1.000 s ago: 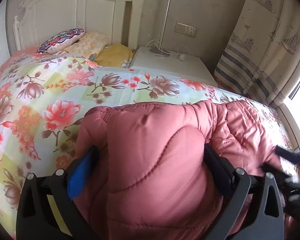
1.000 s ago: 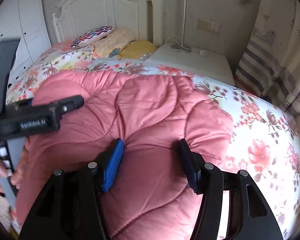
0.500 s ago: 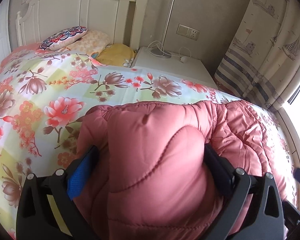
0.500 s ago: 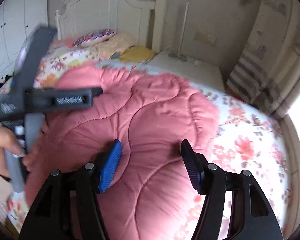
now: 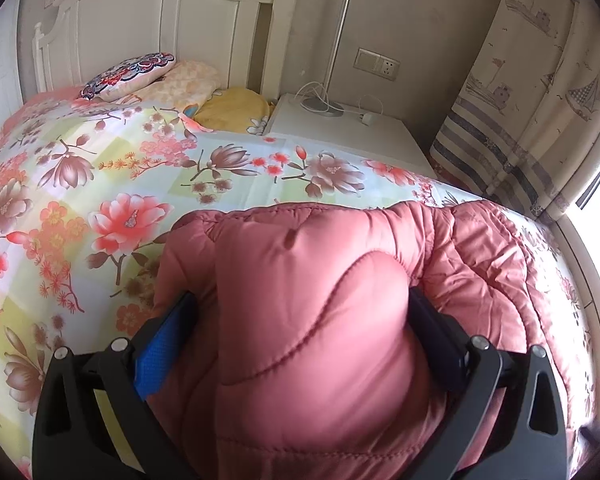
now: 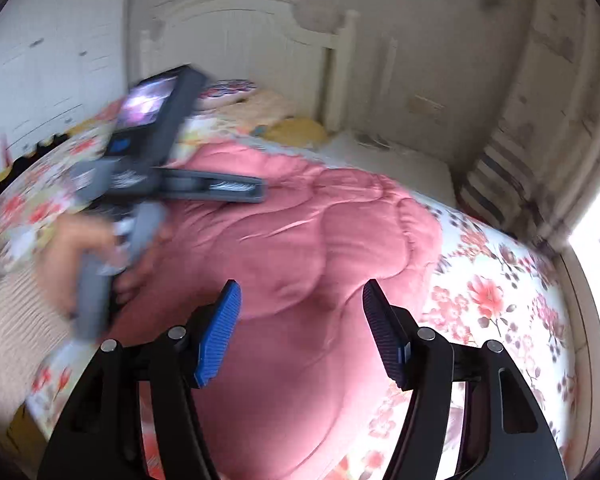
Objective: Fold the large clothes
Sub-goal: 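Lift the jacket bundle with the right gripper toward the left gripper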
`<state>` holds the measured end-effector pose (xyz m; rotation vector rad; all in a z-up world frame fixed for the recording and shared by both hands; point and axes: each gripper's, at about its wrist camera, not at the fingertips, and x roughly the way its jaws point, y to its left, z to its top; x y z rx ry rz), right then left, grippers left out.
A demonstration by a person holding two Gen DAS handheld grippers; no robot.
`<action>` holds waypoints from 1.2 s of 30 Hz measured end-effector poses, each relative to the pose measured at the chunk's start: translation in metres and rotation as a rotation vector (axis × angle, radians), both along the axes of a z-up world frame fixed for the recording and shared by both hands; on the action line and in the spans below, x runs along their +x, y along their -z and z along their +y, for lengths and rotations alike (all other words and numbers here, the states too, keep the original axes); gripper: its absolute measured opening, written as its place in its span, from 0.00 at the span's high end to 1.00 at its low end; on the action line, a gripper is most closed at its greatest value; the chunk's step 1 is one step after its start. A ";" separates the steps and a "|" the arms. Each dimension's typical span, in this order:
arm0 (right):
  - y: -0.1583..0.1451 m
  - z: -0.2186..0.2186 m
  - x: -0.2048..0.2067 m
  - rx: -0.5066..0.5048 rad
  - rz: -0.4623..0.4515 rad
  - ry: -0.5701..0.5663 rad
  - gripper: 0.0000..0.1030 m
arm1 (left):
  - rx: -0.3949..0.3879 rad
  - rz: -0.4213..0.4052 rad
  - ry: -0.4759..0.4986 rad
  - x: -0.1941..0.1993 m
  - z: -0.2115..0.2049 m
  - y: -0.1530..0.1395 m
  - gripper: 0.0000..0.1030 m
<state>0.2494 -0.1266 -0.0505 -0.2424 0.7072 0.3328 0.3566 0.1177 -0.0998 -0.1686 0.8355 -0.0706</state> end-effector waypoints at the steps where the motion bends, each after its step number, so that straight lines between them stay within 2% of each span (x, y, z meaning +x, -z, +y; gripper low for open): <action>1: 0.010 0.003 -0.005 -0.029 0.022 -0.008 0.40 | 0.000 -0.004 0.007 0.000 0.000 0.000 0.02; 4: 0.039 0.008 -0.011 -0.091 0.011 0.002 0.38 | 0.043 -0.014 0.004 -0.002 -0.005 -0.001 0.02; 7: 0.030 0.013 -0.012 -0.118 0.026 0.029 0.38 | 0.045 -0.007 -0.002 -0.002 -0.004 -0.001 0.02; 9: 0.012 0.015 -0.027 -0.142 -0.012 0.046 0.37 | 0.033 -0.005 -0.005 -0.002 -0.002 -0.001 0.02; 10: 0.006 0.016 -0.035 -0.152 -0.045 0.037 0.33 | 0.028 -0.004 -0.005 -0.002 -0.001 -0.001 0.02; 11: 0.003 0.016 -0.042 -0.158 -0.065 0.027 0.22 | 0.025 -0.003 -0.005 -0.002 -0.001 -0.001 0.02; 12: 0.006 0.016 -0.048 -0.167 -0.060 0.020 0.18 | 0.025 -0.004 -0.005 -0.002 -0.002 -0.001 0.02; 14: 0.037 0.009 -0.040 -0.170 0.036 0.016 0.18 | 0.017 -0.012 0.005 -0.002 -0.003 -0.001 0.02; 15: 0.054 0.002 -0.031 -0.164 0.084 0.031 0.09 | 0.029 -0.016 0.003 -0.003 -0.004 -0.001 0.02; 17: 0.073 -0.005 -0.025 -0.129 0.107 0.049 0.06 | 0.045 -0.021 0.000 -0.004 -0.007 -0.002 0.02; 19: 0.075 -0.013 -0.019 -0.060 0.157 0.068 0.06 | 0.039 -0.015 0.002 -0.003 -0.006 -0.002 0.02; 22: 0.070 -0.015 -0.017 -0.061 0.160 0.053 0.06 | 0.036 -0.008 -0.003 -0.003 -0.005 -0.002 0.02; 24: 0.059 -0.019 -0.020 -0.049 0.156 0.050 0.11 | 0.038 -0.007 -0.005 -0.003 -0.005 -0.002 0.02; 26: 0.035 -0.022 -0.030 -0.040 0.094 0.050 0.15 | 0.035 -0.006 -0.005 -0.003 -0.005 -0.003 0.02; 29: -0.015 -0.022 -0.050 0.013 -0.090 0.009 0.15 | 0.029 -0.005 -0.005 -0.003 -0.005 -0.002 0.02; 31: -0.024 -0.019 -0.052 0.041 -0.135 -0.023 0.15 | 0.029 -0.004 -0.005 -0.003 -0.005 -0.002 0.02; 33: -0.008 -0.012 -0.036 0.004 -0.088 -0.022 0.26 | 0.027 -0.004 -0.004 -0.003 -0.005 -0.002 0.02; 36: 0.045 -0.002 -0.007 -0.053 0.039 -0.009 0.26 | 0.019 -0.006 0.003 -0.003 -0.004 -0.001 0.02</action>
